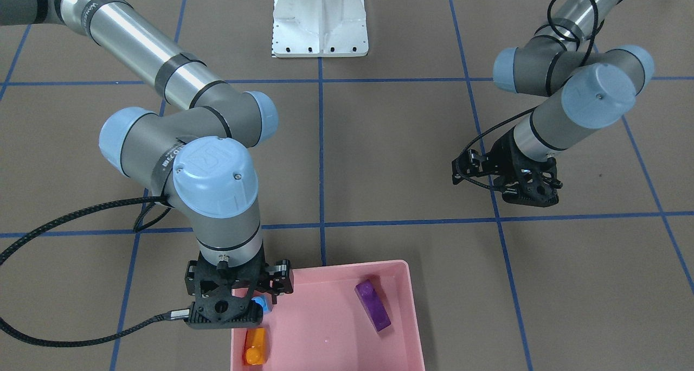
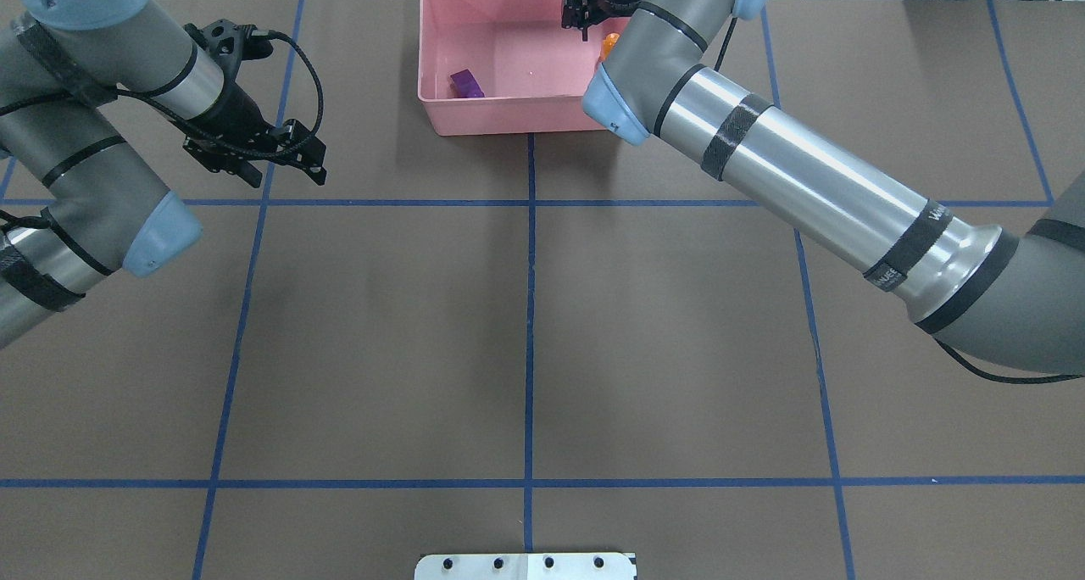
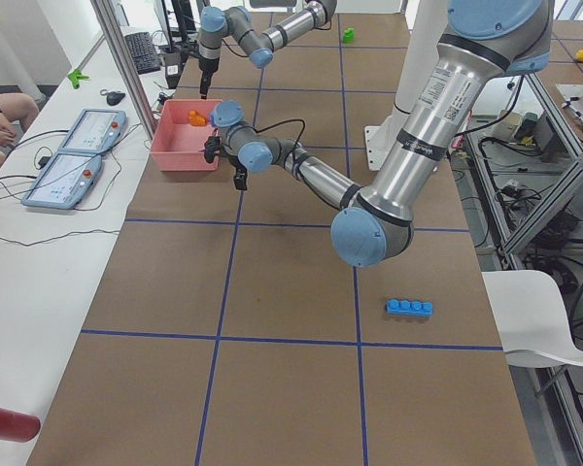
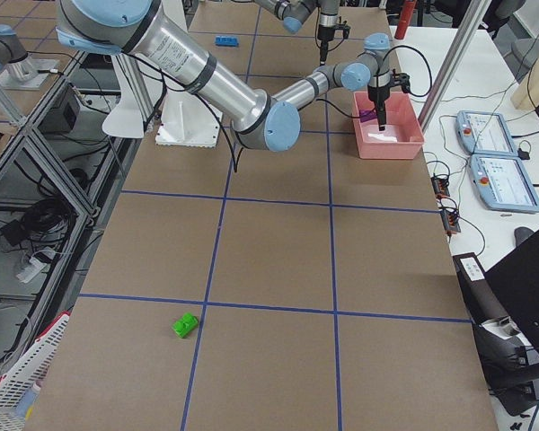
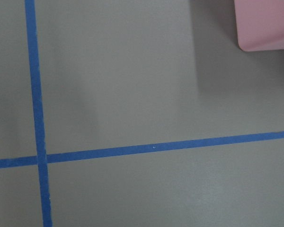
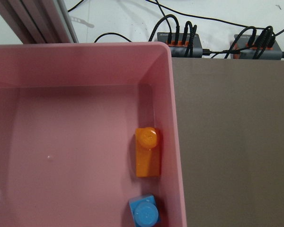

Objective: Put all blocks into box

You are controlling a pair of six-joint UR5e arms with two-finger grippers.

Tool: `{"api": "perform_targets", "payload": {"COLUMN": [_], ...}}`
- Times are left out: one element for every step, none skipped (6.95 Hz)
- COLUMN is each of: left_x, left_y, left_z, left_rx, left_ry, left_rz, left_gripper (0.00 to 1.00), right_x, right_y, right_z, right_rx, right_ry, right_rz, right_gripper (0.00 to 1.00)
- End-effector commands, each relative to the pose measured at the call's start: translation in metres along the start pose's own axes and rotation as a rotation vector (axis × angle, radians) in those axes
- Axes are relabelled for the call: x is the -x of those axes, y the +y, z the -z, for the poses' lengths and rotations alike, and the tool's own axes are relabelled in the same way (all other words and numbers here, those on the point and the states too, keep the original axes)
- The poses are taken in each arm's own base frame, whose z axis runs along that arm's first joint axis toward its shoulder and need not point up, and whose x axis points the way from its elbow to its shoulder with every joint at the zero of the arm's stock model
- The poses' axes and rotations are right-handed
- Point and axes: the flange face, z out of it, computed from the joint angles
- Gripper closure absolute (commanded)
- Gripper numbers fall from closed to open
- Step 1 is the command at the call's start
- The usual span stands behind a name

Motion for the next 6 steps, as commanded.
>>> {"api": "perform_targets", "payload": {"left_x": [0.035, 0.052, 0.079, 0.120, 0.159, 0.196], "left_y": [0.039, 0.066, 0.094, 0.138, 0.181, 0.212], "left_z": [0.002, 0.005, 0.008, 0.012, 0.022, 0.028], "left_rx": [0.007, 0.013, -0.005, 0.015, 0.045, 0.033], "left_ry": [-0.019, -0.031, -0.077, -0.127, -0.167, -0.256], "left_rz": [0.004, 0.005, 0.014, -0.022, -0.014, 0.014], "left_gripper": [0.00, 0.00, 0.00, 0.00, 0.00, 0.00], "right_x": [-0.039, -0.060, -0.097, -0.142, -0.183, -0.219], "right_y": [0.025, 0.047, 0.076, 0.109, 0.146, 0.181], "right_z": [0.031, 0.040, 0.047, 0.054, 0.061, 0.071], "right_rx": [0.040, 0.051, 0.064, 0.070, 0.087, 0.096], "right_ry": [-0.005, -0.003, -0.023, -0.040, -0.056, -0.059], "right_rz": [0.018, 0.041, 0.084, 0.118, 0.129, 0.127], "right_gripper": [0.01, 0.01, 0.01, 0.01, 0.01, 0.01]}}
